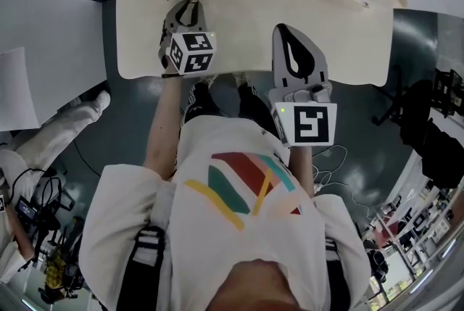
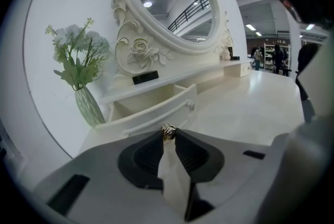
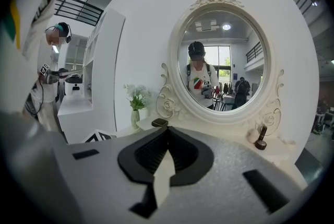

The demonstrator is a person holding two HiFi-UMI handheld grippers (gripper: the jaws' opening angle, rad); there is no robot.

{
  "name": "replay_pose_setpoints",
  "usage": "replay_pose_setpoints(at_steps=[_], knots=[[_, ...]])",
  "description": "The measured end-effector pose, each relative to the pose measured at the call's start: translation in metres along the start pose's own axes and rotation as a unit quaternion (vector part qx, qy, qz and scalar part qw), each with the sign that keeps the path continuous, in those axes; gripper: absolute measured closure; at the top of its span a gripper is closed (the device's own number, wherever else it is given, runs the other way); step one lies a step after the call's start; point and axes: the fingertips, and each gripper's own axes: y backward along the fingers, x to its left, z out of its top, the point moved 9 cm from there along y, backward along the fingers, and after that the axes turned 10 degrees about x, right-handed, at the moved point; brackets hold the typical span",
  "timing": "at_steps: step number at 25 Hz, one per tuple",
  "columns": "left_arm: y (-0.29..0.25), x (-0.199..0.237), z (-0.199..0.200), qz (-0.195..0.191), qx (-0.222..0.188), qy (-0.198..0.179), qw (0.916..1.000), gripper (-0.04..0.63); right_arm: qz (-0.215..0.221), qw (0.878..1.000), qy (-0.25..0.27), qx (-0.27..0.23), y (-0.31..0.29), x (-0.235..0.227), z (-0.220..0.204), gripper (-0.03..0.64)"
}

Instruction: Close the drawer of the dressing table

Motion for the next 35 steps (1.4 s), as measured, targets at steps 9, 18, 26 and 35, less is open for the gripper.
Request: replay_pose_setpoints(at_steps=[9, 18, 26, 35], knots=[[0.002, 0.001, -0.003, -0.017, 0.023, 0.007, 0.9996, 0.528, 0.016, 1.000, -0.003, 0.008, -0.002, 0.003, -0.003, 0.617], [-0.007, 0.026, 0.000, -0.010, 0.030, -0.025, 0.9992, 0.523, 0.028, 1.000, 0.002, 0.004, -0.005, 0.006, -0.005, 0.617], [-0.008, 0.021, 0.004, -0.009, 0.021, -0.003, 0.9997, 0.523, 0.044, 0.999, 0.001, 0.012, -0.011, 0.017, -0.003, 0.617], [-0.006, 0.013, 0.006, -0.010, 0.018, 0.012, 0.9997, 0.525, 0.035, 0.999, -0.002, 0.013, -0.011, 0.012, -0.003, 0.617]])
